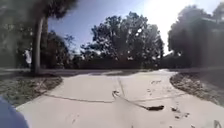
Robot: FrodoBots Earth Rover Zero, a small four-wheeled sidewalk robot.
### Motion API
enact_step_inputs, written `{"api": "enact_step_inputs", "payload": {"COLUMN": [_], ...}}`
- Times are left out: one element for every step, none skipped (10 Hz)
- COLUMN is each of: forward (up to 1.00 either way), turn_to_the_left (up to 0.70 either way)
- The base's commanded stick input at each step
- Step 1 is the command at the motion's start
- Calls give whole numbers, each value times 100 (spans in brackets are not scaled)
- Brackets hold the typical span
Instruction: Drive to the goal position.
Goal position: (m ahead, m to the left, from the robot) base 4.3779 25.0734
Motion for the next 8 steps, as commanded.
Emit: {"api": "enact_step_inputs", "payload": {"forward": [70,70,70,70,70,70,70,70], "turn_to_the_left": [0,0,0,0,0,0,0,6]}}
